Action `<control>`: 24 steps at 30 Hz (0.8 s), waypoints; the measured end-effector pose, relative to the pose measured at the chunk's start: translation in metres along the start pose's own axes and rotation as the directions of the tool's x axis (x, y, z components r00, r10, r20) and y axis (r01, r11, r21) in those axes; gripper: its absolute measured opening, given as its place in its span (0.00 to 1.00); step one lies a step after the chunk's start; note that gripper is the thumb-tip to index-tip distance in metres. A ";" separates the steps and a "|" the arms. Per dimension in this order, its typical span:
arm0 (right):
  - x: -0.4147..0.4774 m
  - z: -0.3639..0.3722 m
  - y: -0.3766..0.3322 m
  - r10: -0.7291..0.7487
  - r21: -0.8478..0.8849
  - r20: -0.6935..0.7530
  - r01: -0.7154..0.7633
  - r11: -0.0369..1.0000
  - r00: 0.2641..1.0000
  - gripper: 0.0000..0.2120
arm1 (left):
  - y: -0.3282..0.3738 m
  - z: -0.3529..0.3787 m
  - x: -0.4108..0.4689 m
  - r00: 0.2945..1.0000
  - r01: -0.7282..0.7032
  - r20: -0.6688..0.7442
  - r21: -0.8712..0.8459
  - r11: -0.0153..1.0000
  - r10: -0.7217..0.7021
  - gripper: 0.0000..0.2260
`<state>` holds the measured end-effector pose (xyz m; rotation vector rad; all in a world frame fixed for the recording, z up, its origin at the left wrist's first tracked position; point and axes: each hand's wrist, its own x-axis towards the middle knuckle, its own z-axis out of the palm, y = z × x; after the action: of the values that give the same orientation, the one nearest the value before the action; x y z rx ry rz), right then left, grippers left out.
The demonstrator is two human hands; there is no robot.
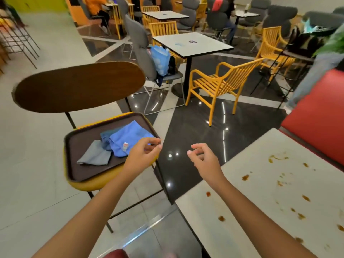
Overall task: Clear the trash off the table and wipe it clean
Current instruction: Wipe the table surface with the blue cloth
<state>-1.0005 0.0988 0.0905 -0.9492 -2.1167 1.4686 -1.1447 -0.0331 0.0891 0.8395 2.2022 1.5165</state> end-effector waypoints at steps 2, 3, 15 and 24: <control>0.024 0.025 -0.005 0.013 -0.010 0.053 -0.013 1.000 0.999 0.08 | -0.019 -0.019 0.019 0.999 0.036 -0.031 0.002 0.999 -0.036 0.07; 0.036 0.037 -0.006 0.018 -0.018 0.077 -0.017 1.000 0.997 0.07 | -0.029 -0.027 0.027 0.998 0.048 -0.041 0.006 0.999 -0.048 0.07; 0.149 0.143 0.002 0.069 -0.075 0.207 -0.054 0.996 0.976 0.10 | -0.145 -0.083 0.127 0.958 0.283 -0.119 0.264 0.922 -0.260 0.12; 0.172 0.160 0.054 0.174 -0.058 0.199 -0.166 0.984 0.964 0.05 | -0.199 -0.085 0.187 0.945 0.274 -0.036 0.627 0.729 -0.324 0.24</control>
<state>-1.2077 0.1289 -0.0296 -1.0592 -2.2644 1.6763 -1.3929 -0.0268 -0.0530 0.6397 2.6568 0.5700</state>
